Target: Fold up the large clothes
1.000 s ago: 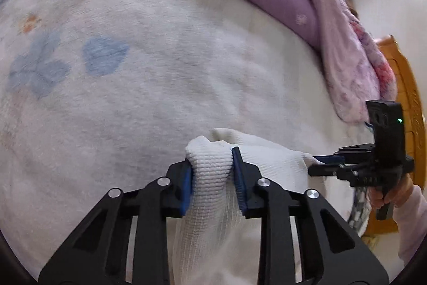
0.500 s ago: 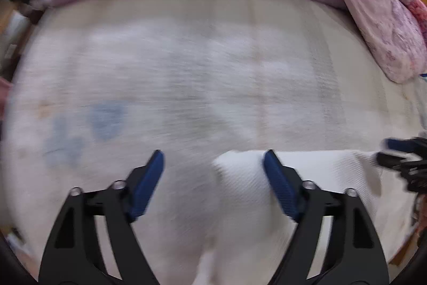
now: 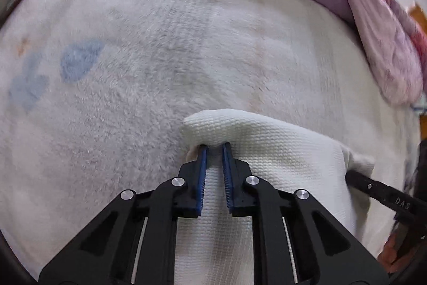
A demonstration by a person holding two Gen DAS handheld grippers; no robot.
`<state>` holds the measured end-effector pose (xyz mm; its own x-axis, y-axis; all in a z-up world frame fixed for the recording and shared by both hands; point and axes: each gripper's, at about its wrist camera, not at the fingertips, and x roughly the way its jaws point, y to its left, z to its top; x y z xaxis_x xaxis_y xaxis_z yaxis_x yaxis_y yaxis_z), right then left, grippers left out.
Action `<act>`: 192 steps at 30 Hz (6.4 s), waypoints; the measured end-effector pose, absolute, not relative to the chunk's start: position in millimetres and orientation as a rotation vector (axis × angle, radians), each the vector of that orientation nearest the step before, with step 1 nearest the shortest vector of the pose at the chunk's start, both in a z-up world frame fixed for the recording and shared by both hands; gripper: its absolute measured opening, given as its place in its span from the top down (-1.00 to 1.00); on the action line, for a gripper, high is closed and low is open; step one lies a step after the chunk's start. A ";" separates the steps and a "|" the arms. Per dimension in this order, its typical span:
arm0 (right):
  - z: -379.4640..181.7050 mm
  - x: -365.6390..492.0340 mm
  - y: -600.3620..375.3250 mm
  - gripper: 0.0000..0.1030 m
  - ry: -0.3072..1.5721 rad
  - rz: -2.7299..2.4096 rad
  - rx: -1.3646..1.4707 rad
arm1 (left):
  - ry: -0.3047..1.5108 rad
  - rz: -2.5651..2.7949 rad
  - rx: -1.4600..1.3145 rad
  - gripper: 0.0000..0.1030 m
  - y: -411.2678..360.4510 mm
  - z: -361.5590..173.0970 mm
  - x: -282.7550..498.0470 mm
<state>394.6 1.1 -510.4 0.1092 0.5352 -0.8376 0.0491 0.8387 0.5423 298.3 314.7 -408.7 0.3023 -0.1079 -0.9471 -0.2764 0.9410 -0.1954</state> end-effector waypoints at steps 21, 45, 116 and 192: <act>-511.3 142.6 -0.3 0.97 1.619 0.257 0.365 | 1.456 0.123 -0.178 0.72 260.5 -422.1 94.1; -437.7 204.0 -34.3 -0.81 1.409 0.327 0.326 | 1.430 0.140 -0.120 -0.77 248.4 -386.7 126.0; -214.3 95.4 -120.5 0.35 1.281 0.321 0.677 | 1.293 -0.327 -0.420 0.29 166.1 -164.9 81.5; -399.9 214.3 -863.5 0.43 1.490 0.265 0.811 | 1.521 -0.133 -0.193 0.17 -578.9 -381.8 263.6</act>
<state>214.3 -863.5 -399.9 0.1095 0.6228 -0.7747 0.3171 0.7168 0.6210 263.6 -578.9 -381.8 0.0469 -0.2065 -0.9773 -0.0336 0.9775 -0.2081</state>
